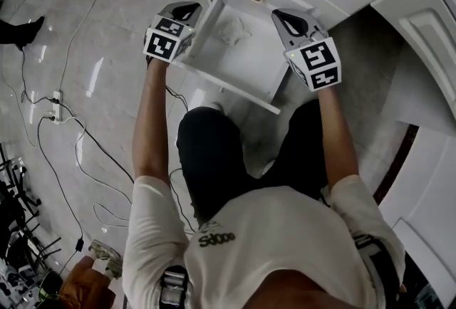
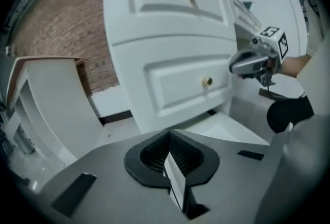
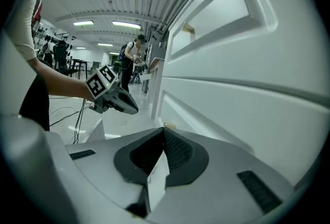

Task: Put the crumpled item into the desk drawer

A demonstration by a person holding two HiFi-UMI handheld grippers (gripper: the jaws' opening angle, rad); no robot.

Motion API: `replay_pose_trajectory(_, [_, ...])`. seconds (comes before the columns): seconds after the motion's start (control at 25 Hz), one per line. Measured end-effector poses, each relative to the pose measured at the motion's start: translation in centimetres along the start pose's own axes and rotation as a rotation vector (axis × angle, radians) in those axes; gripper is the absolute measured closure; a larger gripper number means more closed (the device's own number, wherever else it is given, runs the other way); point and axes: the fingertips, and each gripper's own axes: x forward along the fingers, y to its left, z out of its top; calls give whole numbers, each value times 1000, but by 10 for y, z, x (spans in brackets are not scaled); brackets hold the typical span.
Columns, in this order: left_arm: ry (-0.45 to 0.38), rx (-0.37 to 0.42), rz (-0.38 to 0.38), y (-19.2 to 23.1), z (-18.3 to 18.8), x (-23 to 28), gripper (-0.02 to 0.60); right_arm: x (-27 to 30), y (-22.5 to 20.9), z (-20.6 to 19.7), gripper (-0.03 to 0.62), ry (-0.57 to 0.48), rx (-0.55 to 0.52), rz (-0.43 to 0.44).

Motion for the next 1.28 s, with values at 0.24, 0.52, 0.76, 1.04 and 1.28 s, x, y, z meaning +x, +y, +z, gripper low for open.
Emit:
replay_pose_trajectory(0.24, [-238, -151, 176, 23, 47, -91, 563, -28, -7, 47, 588, -84, -60, -29])
replay_pose_trajectory(0.52, [-348, -145, 338, 18, 78, -173, 565, -58, 4, 99, 588, -163, -81, -44])
replay_pose_trajectory(0.76, [-370, -97, 364, -7, 94, -222, 565, -83, 12, 133, 588, -210, -91, -69])
replay_pose_trajectory(1.04, [-468, -129, 363, -23, 112, -257, 565, -106, 20, 148, 588, -208, -122, -84])
replay_pose_trajectory(1.28, [-489, -105, 398, -19, 117, -269, 565, -120, 15, 157, 588, -224, -139, -96])
